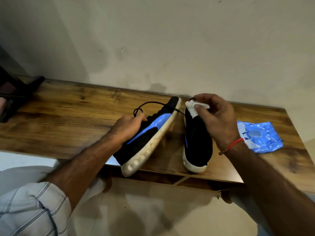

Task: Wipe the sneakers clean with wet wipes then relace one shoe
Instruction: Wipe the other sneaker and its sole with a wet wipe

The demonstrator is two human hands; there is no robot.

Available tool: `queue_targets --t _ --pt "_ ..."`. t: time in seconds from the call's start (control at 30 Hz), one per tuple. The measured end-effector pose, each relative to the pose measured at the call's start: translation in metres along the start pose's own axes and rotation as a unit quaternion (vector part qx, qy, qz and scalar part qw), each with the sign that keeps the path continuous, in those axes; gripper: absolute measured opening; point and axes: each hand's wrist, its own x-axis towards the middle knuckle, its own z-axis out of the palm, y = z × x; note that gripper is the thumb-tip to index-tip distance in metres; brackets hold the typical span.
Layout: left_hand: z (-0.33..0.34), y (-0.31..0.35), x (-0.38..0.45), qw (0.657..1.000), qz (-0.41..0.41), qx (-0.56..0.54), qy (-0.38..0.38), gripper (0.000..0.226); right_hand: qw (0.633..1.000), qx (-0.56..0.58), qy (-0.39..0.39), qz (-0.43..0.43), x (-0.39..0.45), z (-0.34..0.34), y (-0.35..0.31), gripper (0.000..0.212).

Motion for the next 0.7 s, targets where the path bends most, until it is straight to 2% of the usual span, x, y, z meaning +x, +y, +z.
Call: queue_targets --t 0.1,0.17,0.23,0.3,0.4,0.47,0.53,0.6,0.7 --pt "0.002 0.001 0.000 0.996 0.048 0.071 0.024 0.054 0.986 -0.086 -0.095 -0.106 -0.013 0.007 -0.010 0.018" --pt "0.002 0.000 -0.001 0.989 0.086 0.114 0.039 0.065 0.957 -0.159 -0.147 -0.191 -0.020 0.010 -0.015 0.014" --pt "0.004 0.001 -0.006 0.977 0.126 0.163 0.054 0.070 0.932 -0.209 -0.178 -0.237 -0.021 0.012 -0.014 0.016" --pt "0.005 0.001 -0.011 0.963 0.162 0.204 0.065 0.070 0.929 -0.250 -0.124 -0.243 -0.009 0.007 -0.005 0.016" --pt "0.006 -0.001 -0.015 0.944 0.197 0.259 0.058 0.068 0.949 -0.261 0.042 -0.174 0.017 -0.016 0.004 0.016" --pt "0.004 -0.001 -0.015 0.946 0.194 0.256 0.041 0.066 0.955 -0.242 0.079 -0.152 0.020 -0.023 0.003 0.017" --pt "0.001 -0.001 -0.015 0.952 0.186 0.243 0.034 0.066 0.965 -0.202 0.038 -0.165 0.013 -0.017 -0.005 0.016" --pt "-0.002 0.000 -0.016 0.950 0.188 0.245 0.043 0.065 0.965 -0.172 -0.037 -0.194 0.002 -0.009 -0.017 0.017" --pt "-0.003 0.000 -0.019 0.938 0.218 0.259 0.079 0.065 0.937 -0.193 -0.159 -0.244 -0.017 0.003 -0.028 0.015"
